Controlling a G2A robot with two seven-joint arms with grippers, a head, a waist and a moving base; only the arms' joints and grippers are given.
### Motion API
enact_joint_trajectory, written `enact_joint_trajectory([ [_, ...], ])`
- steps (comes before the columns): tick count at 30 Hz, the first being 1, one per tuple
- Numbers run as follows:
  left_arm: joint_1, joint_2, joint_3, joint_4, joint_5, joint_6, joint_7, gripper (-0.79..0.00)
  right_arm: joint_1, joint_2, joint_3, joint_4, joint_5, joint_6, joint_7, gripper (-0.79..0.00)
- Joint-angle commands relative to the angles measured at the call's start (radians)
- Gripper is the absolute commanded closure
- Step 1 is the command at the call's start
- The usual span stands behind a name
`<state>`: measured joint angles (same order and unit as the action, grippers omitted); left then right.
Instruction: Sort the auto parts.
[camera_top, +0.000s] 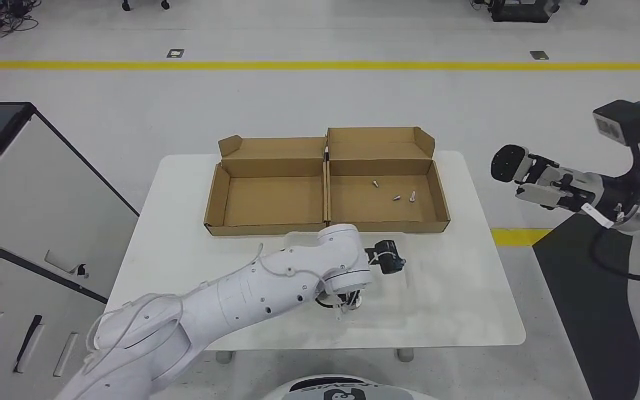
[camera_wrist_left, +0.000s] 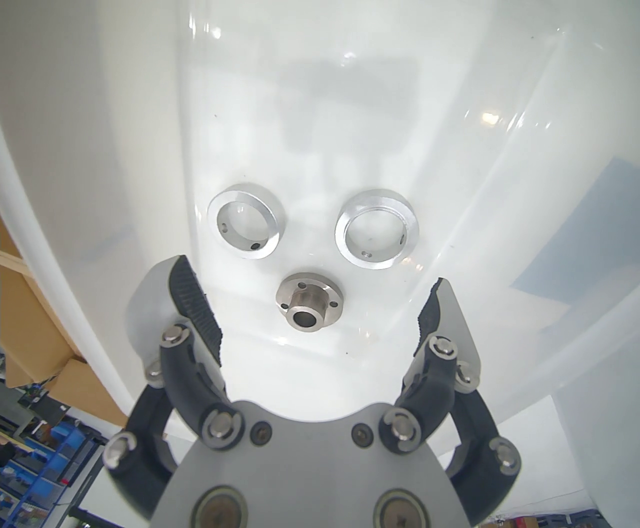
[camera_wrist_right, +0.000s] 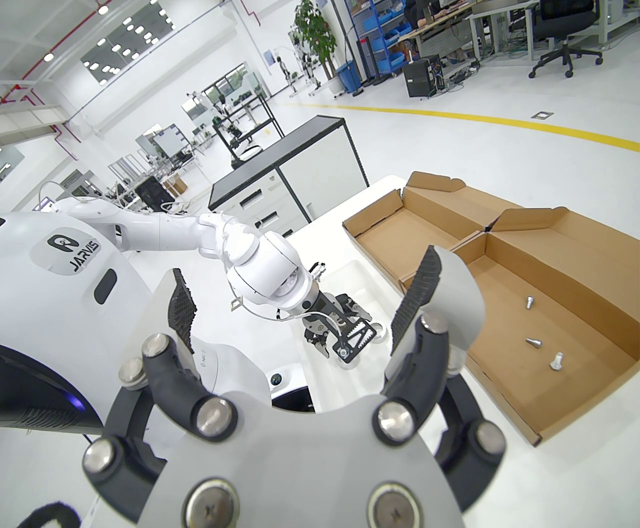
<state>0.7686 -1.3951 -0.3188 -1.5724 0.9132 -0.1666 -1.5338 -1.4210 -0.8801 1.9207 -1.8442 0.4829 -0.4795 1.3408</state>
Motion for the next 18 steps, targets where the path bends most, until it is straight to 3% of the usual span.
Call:
enact_joint_trajectory([
  [1,-0.001,-0.006,0.003,0.016,-0.002,-0.004,0.003,-0.683,0.000,0.000,0.000,0.000,0.000,0.000,0.000,-0.785],
  [4,-0.002,-0.014,0.007,0.035,-0.003,-0.009,0.004,-0.625,0.000,0.000,0.000,0.000,0.000,0.000,0.000,-0.785],
  [10,-0.004,-0.025,0.008,0.047,-0.003,-0.017,0.001,-0.382,0.000,0.000,0.000,0.000,0.000,0.000,0.000,-0.785],
  [18,0.002,-0.031,0.015,0.054,0.001,-0.039,-0.002,-0.342,0.000,0.000,0.000,0.000,0.000,0.000,0.000,-0.785],
])
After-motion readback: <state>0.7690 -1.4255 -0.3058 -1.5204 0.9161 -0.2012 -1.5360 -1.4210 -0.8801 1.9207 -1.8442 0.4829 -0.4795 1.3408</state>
